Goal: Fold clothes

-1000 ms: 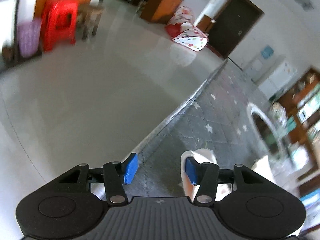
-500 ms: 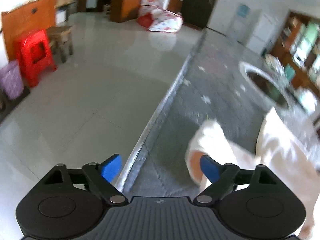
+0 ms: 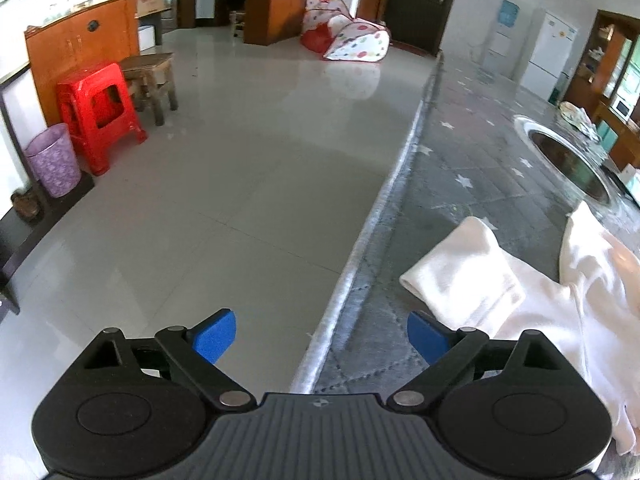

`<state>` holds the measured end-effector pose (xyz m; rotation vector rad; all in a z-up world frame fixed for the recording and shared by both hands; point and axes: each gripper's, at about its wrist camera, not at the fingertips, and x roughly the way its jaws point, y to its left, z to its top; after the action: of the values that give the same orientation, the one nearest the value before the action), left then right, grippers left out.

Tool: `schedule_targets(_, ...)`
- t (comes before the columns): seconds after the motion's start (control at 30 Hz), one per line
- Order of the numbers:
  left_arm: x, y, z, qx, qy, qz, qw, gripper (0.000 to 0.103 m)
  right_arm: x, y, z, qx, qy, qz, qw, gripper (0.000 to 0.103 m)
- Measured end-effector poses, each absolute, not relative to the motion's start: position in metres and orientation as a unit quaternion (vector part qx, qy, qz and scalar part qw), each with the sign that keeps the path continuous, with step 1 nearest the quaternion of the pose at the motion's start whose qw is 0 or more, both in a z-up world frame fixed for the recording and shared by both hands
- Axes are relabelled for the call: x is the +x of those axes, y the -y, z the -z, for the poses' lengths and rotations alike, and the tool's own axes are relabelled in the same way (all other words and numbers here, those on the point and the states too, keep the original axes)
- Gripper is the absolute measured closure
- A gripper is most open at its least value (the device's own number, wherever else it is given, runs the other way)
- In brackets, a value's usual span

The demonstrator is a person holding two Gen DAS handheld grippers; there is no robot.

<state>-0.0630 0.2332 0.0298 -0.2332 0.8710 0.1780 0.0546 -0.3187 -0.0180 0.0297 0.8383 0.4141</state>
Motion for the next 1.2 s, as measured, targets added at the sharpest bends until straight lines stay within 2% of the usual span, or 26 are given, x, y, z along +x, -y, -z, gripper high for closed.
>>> schedule_targets(0.13, -0.068, -0.238, -0.031, -0.117, -0.415, -0.1, 0.897, 0.008, 0.047, 0.301, 0.019, -0.029, -0.392, -0.219, 0.893, 0.061)
schedule_targets(0.2, -0.069, -0.236, -0.034, -0.117, -0.408, -0.101, 0.9, 0.008, 0.043, 0.293, 0.018, -0.046, -0.386, -0.226, 0.893, 0.078)
schedule_targets(0.3, -0.069, -0.231, -0.038, -0.115, -0.398, -0.097, 0.905, 0.008, 0.036, 0.285, 0.013, -0.078, -0.37, -0.223, 0.899, 0.087)
schedule_targets(0.4, -0.066, -0.219, -0.044, -0.108, -0.387, -0.08, 0.912, 0.008, 0.03, 0.28, 0.004, -0.114, -0.348, -0.213, 0.906, 0.09)
schedule_targets(0.63, -0.047, -0.173, -0.054, -0.085, -0.37, -0.012, 0.925, 0.008, 0.03, 0.283, -0.037, -0.213, -0.246, -0.132, 0.936, 0.09)
schedule_targets(0.67, -0.044, -0.166, -0.055, -0.083, -0.368, -0.001, 0.926, 0.008, 0.036, 0.285, -0.04, -0.219, -0.239, -0.115, 0.939, 0.086)
schedule_targets(0.7, -0.041, -0.16, -0.056, -0.08, -0.366, 0.009, 0.927, 0.008, 0.044, 0.289, -0.041, -0.218, -0.239, -0.101, 0.941, 0.083)
schedule_targets(0.97, -0.009, -0.104, -0.059, -0.068, -0.356, 0.089, 0.928, 0.009, 0.056, 0.326, -0.023, -0.141, -0.298, -0.099, 0.939, 0.076)
schedule_targets(1.1, 0.016, -0.071, -0.061, -0.073, -0.351, 0.135, 0.924, 0.021, 0.051, 0.331, 0.0, -0.112, -0.347, -0.125, 0.923, 0.071)
schedule_targets(1.2, 0.041, -0.042, -0.06, -0.067, -0.354, 0.172, 0.917, 0.035, 0.058, 0.338, 0.015, -0.087, -0.371, -0.122, 0.917, 0.068)
